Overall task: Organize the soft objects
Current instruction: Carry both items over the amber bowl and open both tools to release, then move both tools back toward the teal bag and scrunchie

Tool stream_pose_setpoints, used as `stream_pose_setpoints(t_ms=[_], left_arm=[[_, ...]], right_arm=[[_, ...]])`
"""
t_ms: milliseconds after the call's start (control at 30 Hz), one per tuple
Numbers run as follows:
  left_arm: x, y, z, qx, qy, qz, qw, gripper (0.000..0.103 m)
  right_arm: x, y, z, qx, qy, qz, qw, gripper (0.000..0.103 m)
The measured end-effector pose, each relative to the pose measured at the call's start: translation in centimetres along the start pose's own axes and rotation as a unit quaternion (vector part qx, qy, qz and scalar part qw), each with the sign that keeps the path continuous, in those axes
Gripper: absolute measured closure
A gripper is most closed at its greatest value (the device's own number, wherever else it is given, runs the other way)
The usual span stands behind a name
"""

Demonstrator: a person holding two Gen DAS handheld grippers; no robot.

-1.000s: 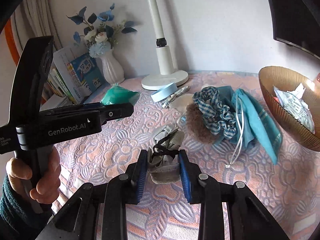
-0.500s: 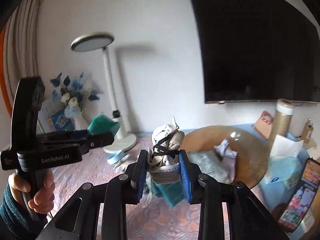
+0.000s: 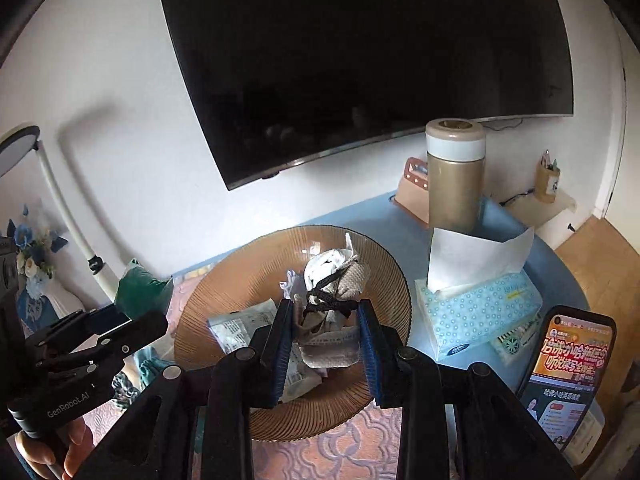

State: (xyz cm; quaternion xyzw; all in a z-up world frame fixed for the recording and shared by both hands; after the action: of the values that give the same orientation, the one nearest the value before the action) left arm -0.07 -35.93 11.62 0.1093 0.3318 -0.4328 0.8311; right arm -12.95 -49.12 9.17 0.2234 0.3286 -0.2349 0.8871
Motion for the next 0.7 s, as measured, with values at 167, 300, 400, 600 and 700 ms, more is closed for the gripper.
stream_pose_setpoints(t_ms=[167,300,400,600,700], left_arm=[[-0.4,0.6,0.4,-0.016,-0.013,-0.008,0.9998,0.019],[-2.1,1.8,0.0,-0.028,-0.017,0.001,0.9995,0.019],[-5.1,2.9,-0.5,-0.027,-0.033,0.019,0.9989,0.019],[-14.6,6.2,-1.9,-0.032,-0.081,0.083,0.9927,0.019],[-20.1,8.0,-3.1,-0.042,-0.104,0.114,0.9872,0.016]], right_arm=[[1.2,-0.2,-0.2,-0.013,-0.001,-0.02,1.0,0.036],[0.9,0.2,-0.9,-0.026,0.0,-0.013,1.0,0.036],[0.3,1.3,-1.5,-0.025,0.005,0.009,1.0,0.036],[-2.1,6.9,-3.4,-0.072,-0.007,0.054,0.996,0.023],[-3.4,10.3,-4.7,-0.1,-0.012,0.086,0.991,0.022]])
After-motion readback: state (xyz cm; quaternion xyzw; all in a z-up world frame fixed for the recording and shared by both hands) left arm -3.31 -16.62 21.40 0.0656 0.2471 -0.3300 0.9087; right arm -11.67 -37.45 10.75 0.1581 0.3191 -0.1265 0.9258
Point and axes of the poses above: each gripper's, at about its wrist camera, not at the fingertips, and x roughly the way its jaws point, y to its left, z to its top, the point moved 4 cm from there along x, roughly the way its jaws point, and after that the axes turned 2 degrees about x, right-handed, at the moved point
